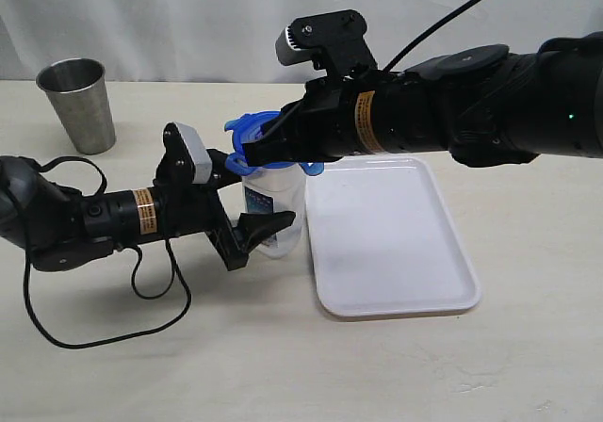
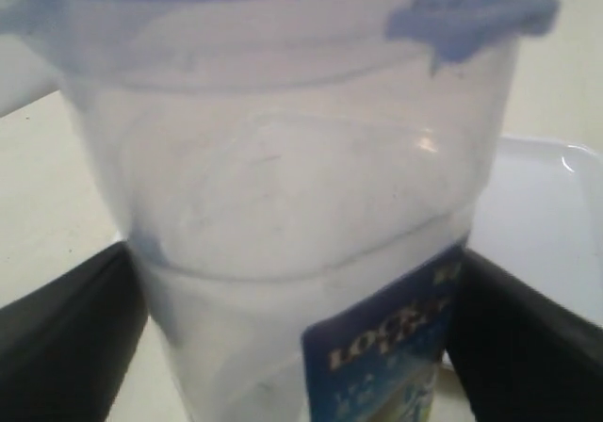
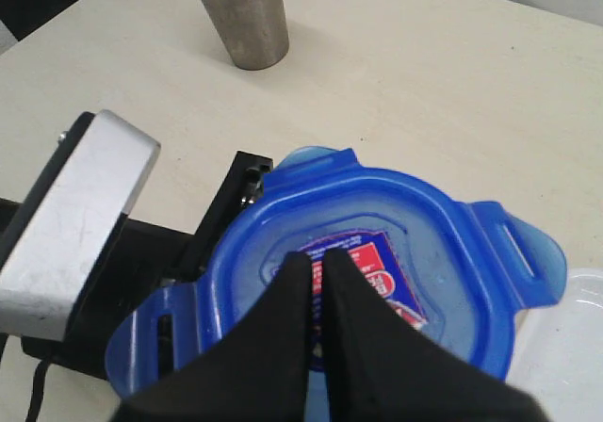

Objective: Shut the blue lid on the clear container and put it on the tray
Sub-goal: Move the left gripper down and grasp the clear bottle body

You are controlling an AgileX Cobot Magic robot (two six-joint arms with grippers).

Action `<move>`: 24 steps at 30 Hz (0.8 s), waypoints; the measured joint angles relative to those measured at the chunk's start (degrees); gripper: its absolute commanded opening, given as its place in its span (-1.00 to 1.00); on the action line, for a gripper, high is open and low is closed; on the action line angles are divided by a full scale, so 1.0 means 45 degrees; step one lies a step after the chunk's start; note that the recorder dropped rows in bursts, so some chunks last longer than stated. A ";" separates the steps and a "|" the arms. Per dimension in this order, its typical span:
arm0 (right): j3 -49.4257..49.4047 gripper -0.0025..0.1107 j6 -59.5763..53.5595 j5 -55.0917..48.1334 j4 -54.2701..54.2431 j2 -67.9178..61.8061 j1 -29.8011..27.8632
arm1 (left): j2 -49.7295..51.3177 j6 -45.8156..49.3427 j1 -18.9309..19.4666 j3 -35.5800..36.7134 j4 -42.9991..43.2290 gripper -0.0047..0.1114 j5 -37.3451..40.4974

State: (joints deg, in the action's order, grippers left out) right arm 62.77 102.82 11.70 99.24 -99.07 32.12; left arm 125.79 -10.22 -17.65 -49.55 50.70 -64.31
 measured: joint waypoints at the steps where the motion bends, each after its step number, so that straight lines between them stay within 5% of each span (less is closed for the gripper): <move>1: 0.0000 -0.88 0.0000 0.0018 0.0000 0.0000 0.0000 | 0.0092 0.0000 -0.0029 -0.0137 0.0108 0.52 0.0000; 15: 0.0000 -0.88 0.0000 0.0018 0.0000 0.0000 0.0000 | 0.1135 -0.0411 -0.0079 -0.1565 0.0882 0.50 -0.0788; 18: 0.0000 -0.88 0.0000 0.0031 0.0000 0.0000 0.0000 | 0.1164 -0.0460 -0.0079 -0.1644 0.1103 0.17 -0.0836; 23: 0.0000 -0.88 0.0000 0.0050 0.0000 0.0000 0.0000 | 0.1164 -0.0460 -0.0079 -0.1644 0.1256 -0.89 -0.0836; 24: 0.0000 -0.88 0.0000 0.0050 0.0000 0.0000 0.0000 | 0.1164 -0.0460 -0.0079 -0.1644 0.1284 -0.92 -0.0792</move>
State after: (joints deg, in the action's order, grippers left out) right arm 62.77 102.82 11.93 99.24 -99.07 32.12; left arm 131.03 -12.29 -18.01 -56.95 56.47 -67.88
